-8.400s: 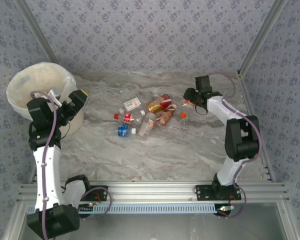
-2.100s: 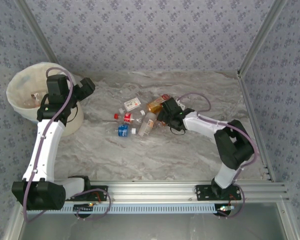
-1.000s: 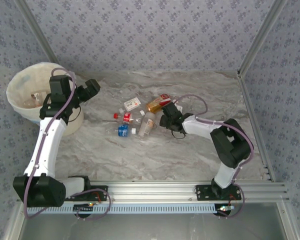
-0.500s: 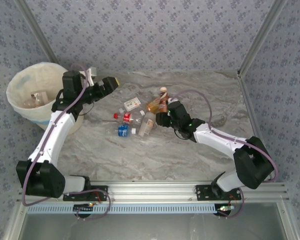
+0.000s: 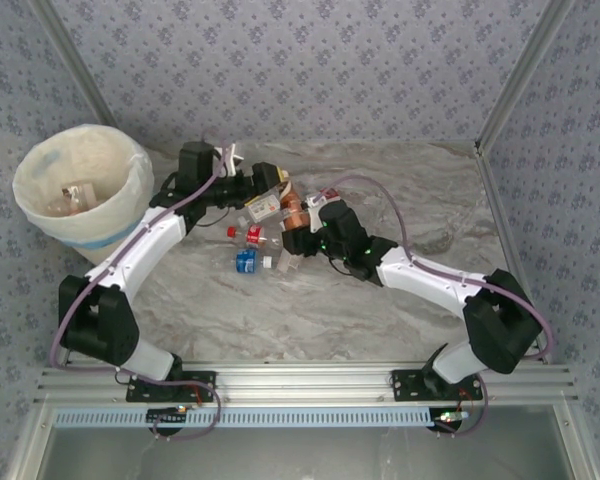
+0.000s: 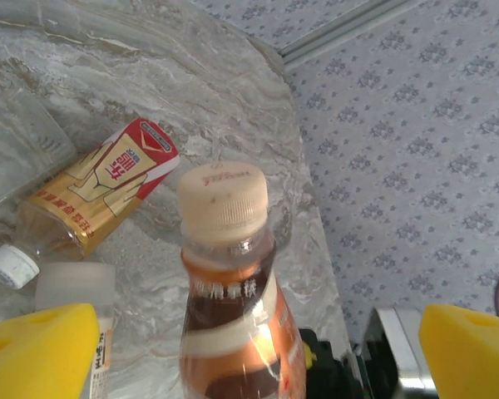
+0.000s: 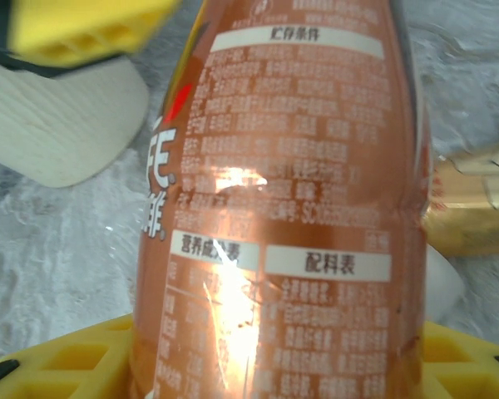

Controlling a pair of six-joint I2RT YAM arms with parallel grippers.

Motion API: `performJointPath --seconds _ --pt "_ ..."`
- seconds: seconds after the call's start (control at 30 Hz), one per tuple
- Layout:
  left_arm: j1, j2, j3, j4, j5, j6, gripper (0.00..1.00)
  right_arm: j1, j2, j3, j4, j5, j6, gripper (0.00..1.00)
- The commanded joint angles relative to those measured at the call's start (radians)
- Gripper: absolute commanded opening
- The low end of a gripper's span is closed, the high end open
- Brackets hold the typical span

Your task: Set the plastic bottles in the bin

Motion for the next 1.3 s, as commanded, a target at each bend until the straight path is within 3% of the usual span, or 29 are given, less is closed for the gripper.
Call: performJointPath --seconds 0.0,0.23,0.43,0.57,0.8,0.9,1.07,1.27 --pt "-0.017 0.016 0.061 -0.037 -0.066 0.029 0.97 0.023 0.028 0.067 0.030 -0.037 -0.040 0.42" --pt "-0.033 0.037 0.075 -0.069 -0.126 0.055 0.89 0.046 0.068 0.118 0.038 -0.066 -0.049 0.43" --pt "-0.033 0.039 0.066 -0.046 -0.185 0.051 0.72 0.060 0.081 0.143 0.032 -0.095 -0.061 0.44" --pt "-0.033 0.035 0.059 -0.033 -0.205 0.055 0.51 0.065 0.082 0.146 0.030 -0.115 -0.063 0.44" --pt "-0.033 0.035 0.060 -0.026 -0.196 0.034 0.27 0.071 0.078 0.153 0.021 -0.136 -0.065 0.49" --pt "-0.033 0.031 0.062 -0.035 -0.197 0.034 0.08 0.070 0.068 0.153 0.006 -0.127 -0.068 0.56" --pt "-0.033 0.010 0.056 -0.060 -0.219 0.053 0.00 0.070 0.009 0.138 -0.063 -0.076 -0.070 0.72" --pt "-0.030 -0.016 0.044 -0.077 -0.251 0.081 0.00 0.064 -0.111 0.066 -0.099 0.037 -0.078 0.96"
